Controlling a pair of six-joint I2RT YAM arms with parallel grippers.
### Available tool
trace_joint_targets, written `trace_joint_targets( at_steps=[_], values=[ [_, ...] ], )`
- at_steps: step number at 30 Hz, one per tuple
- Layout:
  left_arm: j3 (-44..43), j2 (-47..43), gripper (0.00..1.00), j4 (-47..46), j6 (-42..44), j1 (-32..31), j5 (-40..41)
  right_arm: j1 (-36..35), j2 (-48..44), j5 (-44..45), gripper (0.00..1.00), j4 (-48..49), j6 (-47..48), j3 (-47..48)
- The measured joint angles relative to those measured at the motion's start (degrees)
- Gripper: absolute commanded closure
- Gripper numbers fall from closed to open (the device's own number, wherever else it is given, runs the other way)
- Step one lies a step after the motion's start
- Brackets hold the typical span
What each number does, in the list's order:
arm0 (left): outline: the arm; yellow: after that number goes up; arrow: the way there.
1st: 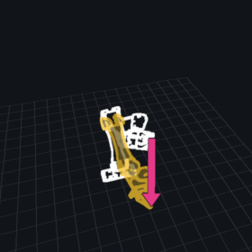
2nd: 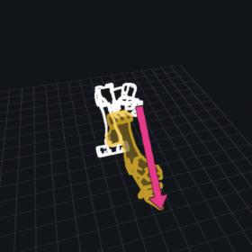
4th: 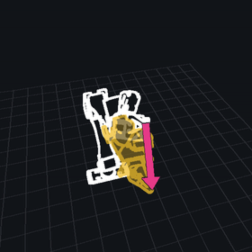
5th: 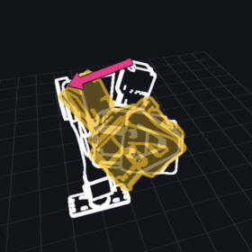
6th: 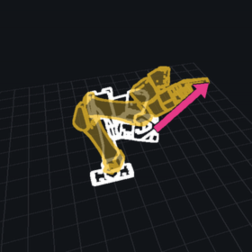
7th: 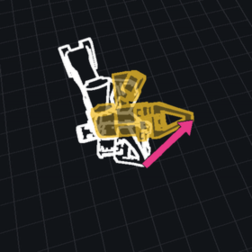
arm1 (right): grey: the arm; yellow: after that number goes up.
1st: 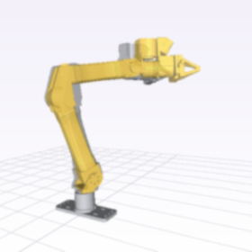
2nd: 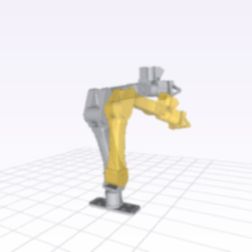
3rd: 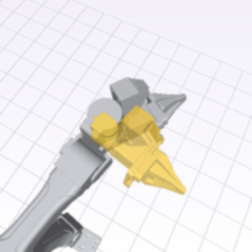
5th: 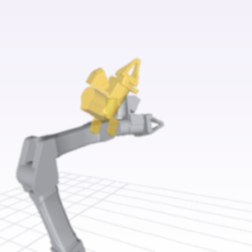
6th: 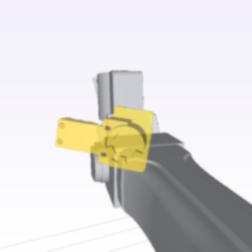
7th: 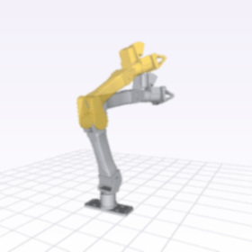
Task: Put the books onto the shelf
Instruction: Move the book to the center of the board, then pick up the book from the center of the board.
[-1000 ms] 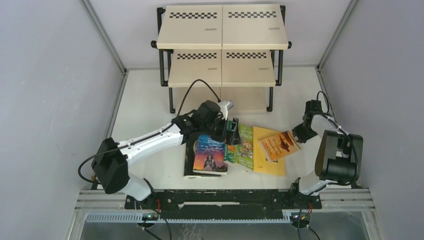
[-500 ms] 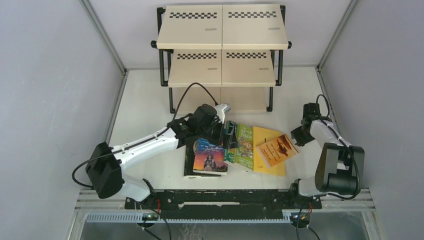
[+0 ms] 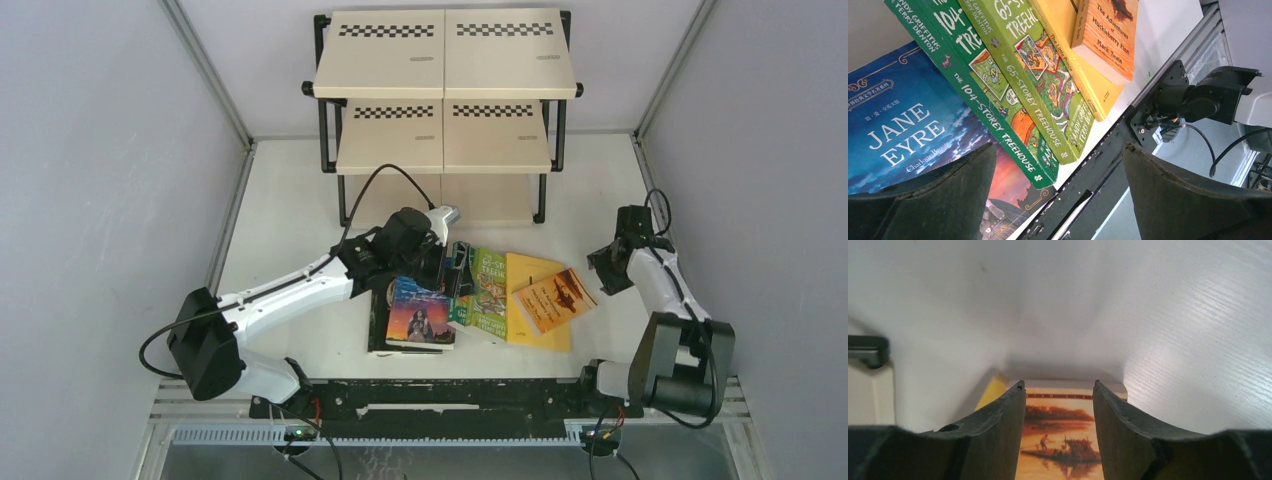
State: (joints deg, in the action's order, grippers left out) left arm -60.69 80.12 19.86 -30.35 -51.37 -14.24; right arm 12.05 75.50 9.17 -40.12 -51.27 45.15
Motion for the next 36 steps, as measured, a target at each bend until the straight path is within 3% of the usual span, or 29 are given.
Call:
trace_joint_targets(
  at_steps=[8,21,36],
  values=[
    [0.0,0.0,0.0,-0.2,0.0,0.0,-0.7,-0.1,-14.2,-0.7,0.36,-4.6,-0.3,-0.7],
    [0.0,0.0,0.0,-1.3,-0.1,0.0,-1.4,-3.9,-30.8,-6.9,0.35,-11.1,-6.1,-10.3],
    [0.0,0.0,0.0,-1.3,0.0,0.0,-1.5,-8.3,-35.5,-7.9,0.35,-12.3,-12.4,-18.3]
  ],
)
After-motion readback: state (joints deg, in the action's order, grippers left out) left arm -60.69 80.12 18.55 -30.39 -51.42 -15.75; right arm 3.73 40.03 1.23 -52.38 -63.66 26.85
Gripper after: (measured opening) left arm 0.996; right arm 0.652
